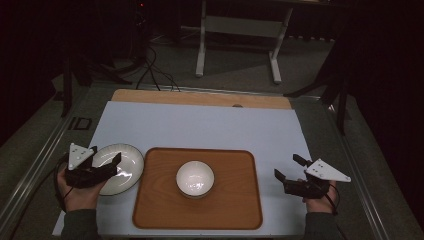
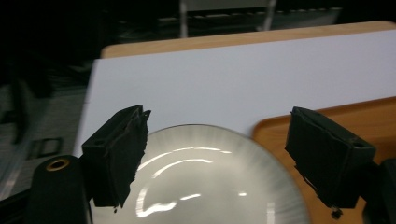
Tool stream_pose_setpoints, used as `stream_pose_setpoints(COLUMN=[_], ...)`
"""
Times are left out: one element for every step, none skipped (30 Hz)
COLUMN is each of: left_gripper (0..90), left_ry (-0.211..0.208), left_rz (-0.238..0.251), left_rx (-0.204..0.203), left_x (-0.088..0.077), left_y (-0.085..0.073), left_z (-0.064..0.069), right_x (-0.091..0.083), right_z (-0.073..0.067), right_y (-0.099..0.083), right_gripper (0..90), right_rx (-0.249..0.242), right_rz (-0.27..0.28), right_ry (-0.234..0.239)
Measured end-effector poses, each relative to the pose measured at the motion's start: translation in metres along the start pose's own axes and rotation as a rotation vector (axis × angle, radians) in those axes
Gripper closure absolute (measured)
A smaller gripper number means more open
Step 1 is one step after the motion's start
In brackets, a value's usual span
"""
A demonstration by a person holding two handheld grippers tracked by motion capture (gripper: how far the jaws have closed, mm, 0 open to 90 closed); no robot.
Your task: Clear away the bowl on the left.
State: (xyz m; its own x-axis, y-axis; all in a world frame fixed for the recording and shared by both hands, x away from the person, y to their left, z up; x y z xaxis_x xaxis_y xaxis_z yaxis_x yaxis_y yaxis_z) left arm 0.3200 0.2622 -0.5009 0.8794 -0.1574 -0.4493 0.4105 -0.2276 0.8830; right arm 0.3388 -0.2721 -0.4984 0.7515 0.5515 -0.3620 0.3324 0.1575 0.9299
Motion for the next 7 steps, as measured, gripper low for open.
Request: stream_pose_setpoints(left_gripper=[22.1,22.1,22.3,22.6,22.6,22.9,22.9], left_ry=[0.008,0.014,0.021,0.027,0.030,0.037,0.041], left_rz=[0.000,0.001,0.006,0.008,0.010,0.009,0.008], left_rx=[-0.003,-0.008,-0.011,-0.014,-0.014,-0.013,-0.016], left_x=[-0.0002,-0.0007,-0.0013,-0.0019,-0.0021,-0.0024,-0.0024], left_y=[-0.0016,-0.0026,-0.0035,-0.0043,-0.0050,-0.0060,-0.0069], left_z=[-0.0027,-0.0048,-0.0066,-0.0076,-0.0082,-0.0088,-0.0088], right_x=[0.0000,0.0001,0.0003,0.0006,0.0007,0.0007,0.0006], right_z=[-0.0001,-0.0004,-0.0004,-0.0002,0.0003,0.0007,0.0011], right_y=[-0.0003,-0.0006,-0.0010,-0.0012,-0.0013,-0.0015,-0.0015], right_gripper=[13.8,13.8,13.8,13.8,13.8,13.8,13.8], right_rx=[0.001,0.001,0.003,0.004,0.007,0.009,0.009], right_rz=[-0.002,-0.002,-0.003,-0.002,0.000,0.001,0.002], right_ry=[-0.002,-0.001,-0.001,-0.003,-0.003,-0.004,-0.006])
Point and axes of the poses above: each handheld gripper's, and its own axes: x roughly forward along the jaws, y roughly out of its top, z roughly to its right, the point moved 9 cm from there along x, roughly forward along the jaws, and after that the axes turned 9 degrees about x, right-handed, at the moved point
